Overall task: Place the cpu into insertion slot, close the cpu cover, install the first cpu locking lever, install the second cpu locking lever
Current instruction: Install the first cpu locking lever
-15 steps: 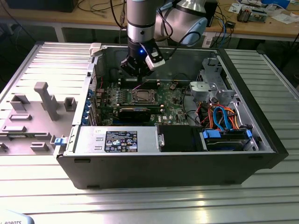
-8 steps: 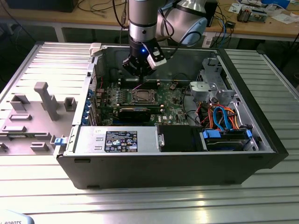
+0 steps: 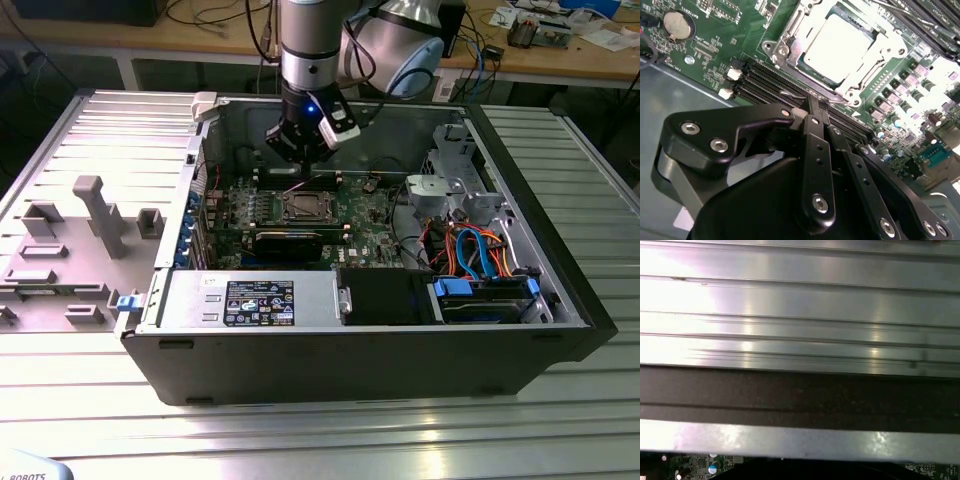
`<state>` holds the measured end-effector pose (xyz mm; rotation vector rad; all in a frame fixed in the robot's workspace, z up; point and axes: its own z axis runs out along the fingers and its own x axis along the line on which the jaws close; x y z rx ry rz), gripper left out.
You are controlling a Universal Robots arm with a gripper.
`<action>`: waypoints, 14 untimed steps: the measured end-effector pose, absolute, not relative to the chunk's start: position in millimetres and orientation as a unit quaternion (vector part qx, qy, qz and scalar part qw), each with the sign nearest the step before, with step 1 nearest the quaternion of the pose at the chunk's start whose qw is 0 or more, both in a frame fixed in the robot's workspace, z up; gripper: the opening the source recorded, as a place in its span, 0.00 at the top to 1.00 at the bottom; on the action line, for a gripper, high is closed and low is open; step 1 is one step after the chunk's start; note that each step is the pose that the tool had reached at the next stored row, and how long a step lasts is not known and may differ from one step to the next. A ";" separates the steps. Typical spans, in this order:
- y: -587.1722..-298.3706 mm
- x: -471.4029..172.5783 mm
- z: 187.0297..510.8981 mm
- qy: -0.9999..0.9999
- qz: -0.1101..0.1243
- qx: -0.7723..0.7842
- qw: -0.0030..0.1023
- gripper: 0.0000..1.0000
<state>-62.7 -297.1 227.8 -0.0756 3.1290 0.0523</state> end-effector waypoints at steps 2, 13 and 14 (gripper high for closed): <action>-297.1 -61.2 227.3 1.000 0.017 -0.024 0.006 0.89; -297.1 -49.9 222.5 1.000 0.016 -0.024 0.006 0.89; -297.1 -49.2 221.9 1.000 0.016 -0.024 0.006 0.89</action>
